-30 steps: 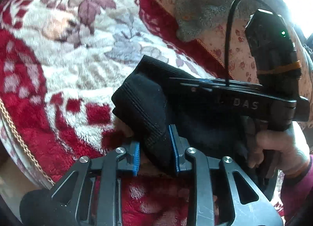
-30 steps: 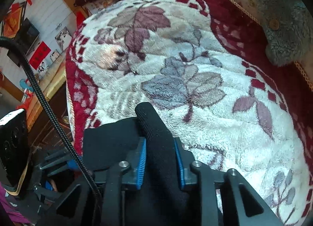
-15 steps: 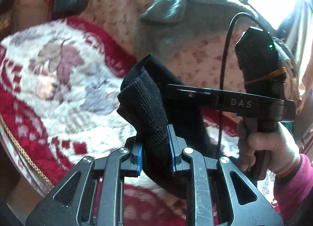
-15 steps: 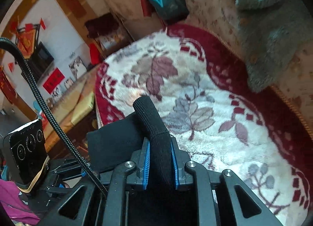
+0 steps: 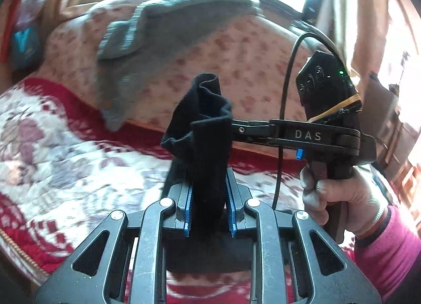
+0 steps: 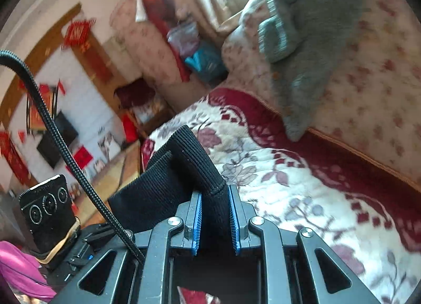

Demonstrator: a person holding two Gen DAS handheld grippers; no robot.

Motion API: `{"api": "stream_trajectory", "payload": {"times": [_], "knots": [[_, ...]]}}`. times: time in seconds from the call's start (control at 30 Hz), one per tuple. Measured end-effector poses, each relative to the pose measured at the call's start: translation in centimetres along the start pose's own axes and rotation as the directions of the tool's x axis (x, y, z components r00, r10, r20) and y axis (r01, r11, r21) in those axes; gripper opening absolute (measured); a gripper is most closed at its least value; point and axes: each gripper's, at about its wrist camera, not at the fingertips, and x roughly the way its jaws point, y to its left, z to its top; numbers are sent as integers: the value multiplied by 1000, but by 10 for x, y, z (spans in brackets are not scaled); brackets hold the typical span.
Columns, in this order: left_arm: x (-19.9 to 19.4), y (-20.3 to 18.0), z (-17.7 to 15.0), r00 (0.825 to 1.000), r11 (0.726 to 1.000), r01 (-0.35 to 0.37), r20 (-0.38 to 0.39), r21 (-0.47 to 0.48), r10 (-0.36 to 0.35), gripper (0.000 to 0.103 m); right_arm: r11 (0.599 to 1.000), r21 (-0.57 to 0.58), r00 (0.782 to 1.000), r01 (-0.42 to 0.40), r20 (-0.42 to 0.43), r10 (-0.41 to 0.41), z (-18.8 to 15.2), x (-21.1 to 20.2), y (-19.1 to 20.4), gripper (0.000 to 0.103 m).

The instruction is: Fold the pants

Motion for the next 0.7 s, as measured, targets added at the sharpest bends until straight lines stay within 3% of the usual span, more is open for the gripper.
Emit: {"api": "stream_trajectory", "payload": {"times": [0.33, 0.53, 0.7], "knots": [[54, -91, -36, 984, 982, 123, -149, 143, -102, 20, 975, 209, 990, 74, 101, -97, -82, -105, -61, 18], [86, -125, -75, 964, 970, 158, -241, 186, -111, 20, 931, 343, 980, 123, 106, -168, -143, -140, -102, 18], [104, -132, -100, 943, 972, 170, -314, 163, -112, 20, 874, 448, 969, 187, 63, -240, -184, -150, -134, 18]]}}
